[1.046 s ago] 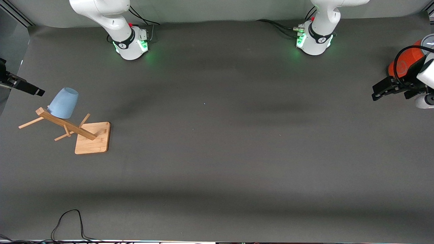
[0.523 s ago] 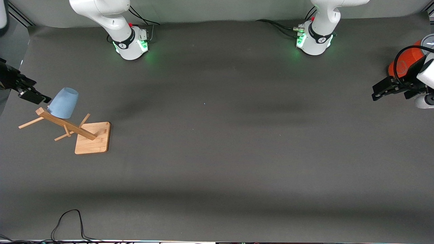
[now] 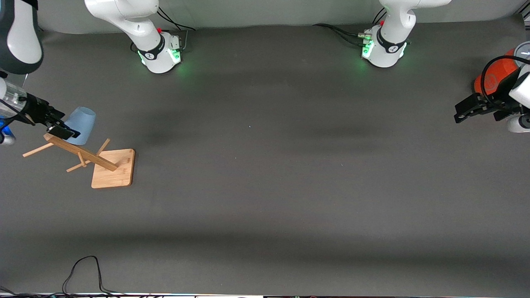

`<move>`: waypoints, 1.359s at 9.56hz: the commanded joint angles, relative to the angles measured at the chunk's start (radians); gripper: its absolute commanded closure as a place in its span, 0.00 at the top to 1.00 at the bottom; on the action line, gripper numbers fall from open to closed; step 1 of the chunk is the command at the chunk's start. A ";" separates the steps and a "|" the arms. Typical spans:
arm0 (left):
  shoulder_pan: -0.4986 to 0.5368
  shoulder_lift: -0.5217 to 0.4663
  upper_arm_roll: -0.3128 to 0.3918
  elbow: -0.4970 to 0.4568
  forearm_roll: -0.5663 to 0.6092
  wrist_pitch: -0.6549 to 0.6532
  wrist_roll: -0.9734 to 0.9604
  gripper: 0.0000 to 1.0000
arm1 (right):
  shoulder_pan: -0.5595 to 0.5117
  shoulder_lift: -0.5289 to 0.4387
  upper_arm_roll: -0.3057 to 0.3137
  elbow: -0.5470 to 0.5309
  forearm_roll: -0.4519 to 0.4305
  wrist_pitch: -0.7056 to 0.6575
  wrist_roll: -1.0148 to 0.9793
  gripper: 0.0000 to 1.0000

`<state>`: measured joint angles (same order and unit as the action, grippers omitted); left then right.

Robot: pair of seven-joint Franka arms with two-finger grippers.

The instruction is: Rotate and upright cup with both arms

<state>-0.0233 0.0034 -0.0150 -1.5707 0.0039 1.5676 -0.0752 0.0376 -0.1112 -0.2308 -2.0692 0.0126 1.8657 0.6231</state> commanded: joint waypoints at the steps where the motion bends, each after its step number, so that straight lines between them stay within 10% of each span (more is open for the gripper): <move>1: 0.002 0.007 0.001 0.017 -0.005 -0.001 -0.001 1.00 | 0.004 -0.030 -0.004 -0.054 0.029 0.055 0.009 1.00; 4: 0.002 0.007 0.003 0.014 -0.005 -0.001 -0.001 1.00 | 0.005 -0.027 -0.004 -0.095 0.030 0.108 0.009 1.00; 6: 0.002 0.007 0.003 0.014 -0.005 -0.001 -0.001 1.00 | 0.005 -0.027 -0.004 -0.094 0.030 0.109 0.007 0.65; 13: 0.002 0.009 0.003 0.012 -0.005 -0.001 -0.001 1.00 | 0.008 -0.136 0.011 -0.084 0.029 -0.018 0.027 0.62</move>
<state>-0.0222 0.0056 -0.0140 -1.5709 0.0039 1.5676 -0.0752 0.0392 -0.1768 -0.2274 -2.1408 0.0298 1.8934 0.6232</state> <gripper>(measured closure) 0.000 0.185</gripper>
